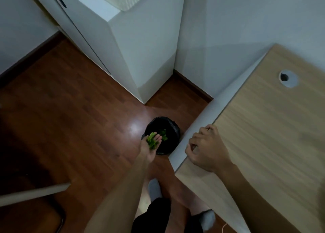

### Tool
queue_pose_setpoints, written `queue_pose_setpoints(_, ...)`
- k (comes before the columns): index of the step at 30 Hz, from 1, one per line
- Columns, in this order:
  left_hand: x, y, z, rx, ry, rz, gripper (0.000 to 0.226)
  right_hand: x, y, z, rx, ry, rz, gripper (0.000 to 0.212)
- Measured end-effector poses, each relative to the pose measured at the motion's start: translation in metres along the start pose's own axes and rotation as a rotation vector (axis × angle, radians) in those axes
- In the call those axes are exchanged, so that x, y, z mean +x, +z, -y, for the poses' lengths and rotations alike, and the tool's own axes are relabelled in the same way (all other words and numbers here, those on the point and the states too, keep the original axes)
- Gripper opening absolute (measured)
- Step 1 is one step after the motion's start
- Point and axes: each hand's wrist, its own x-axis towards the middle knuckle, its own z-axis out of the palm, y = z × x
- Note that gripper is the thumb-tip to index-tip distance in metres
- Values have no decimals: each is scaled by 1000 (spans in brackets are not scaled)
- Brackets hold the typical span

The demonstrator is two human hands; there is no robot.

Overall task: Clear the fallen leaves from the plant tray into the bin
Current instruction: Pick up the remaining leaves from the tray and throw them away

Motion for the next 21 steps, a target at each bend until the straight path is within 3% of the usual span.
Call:
queue_pose_setpoints(15, 62, 4, 23, 261, 10, -218, 47, -2, 1, -3, 173, 8, -7, 29)
queue_pose_setpoints(21, 65, 7, 23, 284, 16, -216, 54, -2, 0, -4, 214, 22, 14, 27)
